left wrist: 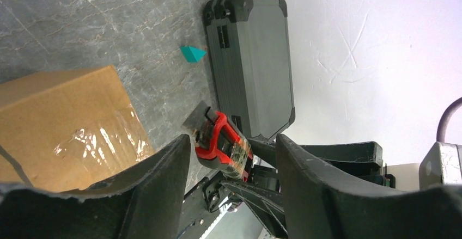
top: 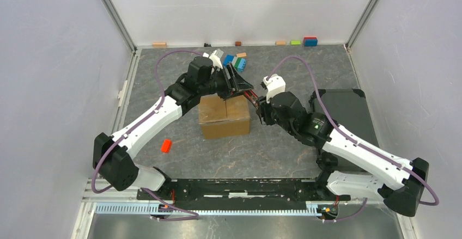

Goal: Unpack the express box
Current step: Pick up the knife from the center of the board.

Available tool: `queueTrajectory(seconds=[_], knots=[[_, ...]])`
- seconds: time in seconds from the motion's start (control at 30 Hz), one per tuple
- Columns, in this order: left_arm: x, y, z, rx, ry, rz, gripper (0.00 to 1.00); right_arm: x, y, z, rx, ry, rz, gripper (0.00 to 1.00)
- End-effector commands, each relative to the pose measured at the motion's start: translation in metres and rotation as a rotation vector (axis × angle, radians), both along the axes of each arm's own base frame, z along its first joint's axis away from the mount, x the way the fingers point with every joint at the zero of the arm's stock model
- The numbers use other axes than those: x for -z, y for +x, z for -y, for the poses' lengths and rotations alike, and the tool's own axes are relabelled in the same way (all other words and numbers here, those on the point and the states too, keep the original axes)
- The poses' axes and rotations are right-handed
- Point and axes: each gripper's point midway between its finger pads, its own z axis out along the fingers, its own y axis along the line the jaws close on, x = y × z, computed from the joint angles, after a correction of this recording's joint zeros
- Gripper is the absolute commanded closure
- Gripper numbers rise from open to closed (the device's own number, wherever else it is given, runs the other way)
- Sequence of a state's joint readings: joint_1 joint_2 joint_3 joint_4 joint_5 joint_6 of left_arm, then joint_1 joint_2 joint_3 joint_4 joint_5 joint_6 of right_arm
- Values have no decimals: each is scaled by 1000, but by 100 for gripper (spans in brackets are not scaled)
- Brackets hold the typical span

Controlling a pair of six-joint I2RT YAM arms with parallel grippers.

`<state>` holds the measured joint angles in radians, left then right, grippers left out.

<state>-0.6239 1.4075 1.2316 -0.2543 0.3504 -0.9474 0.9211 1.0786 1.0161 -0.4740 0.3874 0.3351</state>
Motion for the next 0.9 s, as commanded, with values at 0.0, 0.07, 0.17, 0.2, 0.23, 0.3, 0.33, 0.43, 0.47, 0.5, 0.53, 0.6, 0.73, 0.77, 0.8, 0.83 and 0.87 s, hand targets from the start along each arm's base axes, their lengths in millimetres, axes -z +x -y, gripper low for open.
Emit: queueTrajectory(seconds=[0.0, 0.07, 0.17, 0.2, 0.23, 0.3, 0.33, 0.43, 0.47, 0.5, 0.53, 0.6, 0.73, 0.77, 0.8, 0.83, 0.87], knots=[[-19, 2, 13, 25, -88, 16, 37, -37, 7, -6, 10, 59, 68, 100], [-17, 1, 14, 29, -98, 6, 42, -38, 8, -7, 9, 59, 71, 100], [-17, 1, 16, 36, -106, -2, 46, -40, 9, -7, 12, 61, 75, 100], [-16, 1, 16, 34, -105, -5, 46, -41, 9, -7, 12, 62, 76, 100], [-16, 1, 16, 32, -108, -4, 48, -43, 9, -8, 10, 68, 79, 100], [-18, 1, 16, 31, -117, -3, 52, -44, 9, -9, 4, 70, 80, 100], [-18, 2, 17, 32, -120, -3, 56, -46, 9, -9, 4, 72, 82, 100], [-20, 1, 19, 35, -138, -10, 75, -51, 11, -10, 7, 82, 89, 100], [-22, 2, 19, 32, -146, -10, 81, -52, 10, -11, 1, 88, 91, 100], [-24, 2, 20, 32, -153, -9, 87, -55, 10, -13, -3, 97, 94, 100], [-27, 3, 19, 26, -161, -8, 91, -57, 11, -15, -3, 104, 97, 93], [-36, 9, 13, 3, -191, -2, 97, -64, 13, -17, 1, 125, 106, 56], [-74, 25, -15, -99, -341, 32, 98, -89, 20, -22, 7, 236, 138, 2], [-84, 30, -23, -124, -382, 51, 98, -96, 22, -24, -1, 287, 140, 2], [-93, 31, -30, -150, -422, 60, 98, -102, 23, -28, -17, 344, 139, 2], [-105, 32, -38, -174, -467, 85, 98, -108, 24, -32, -40, 401, 136, 2], [-111, 34, -45, -200, -503, 91, 98, -114, 28, -34, -42, 462, 138, 2]])
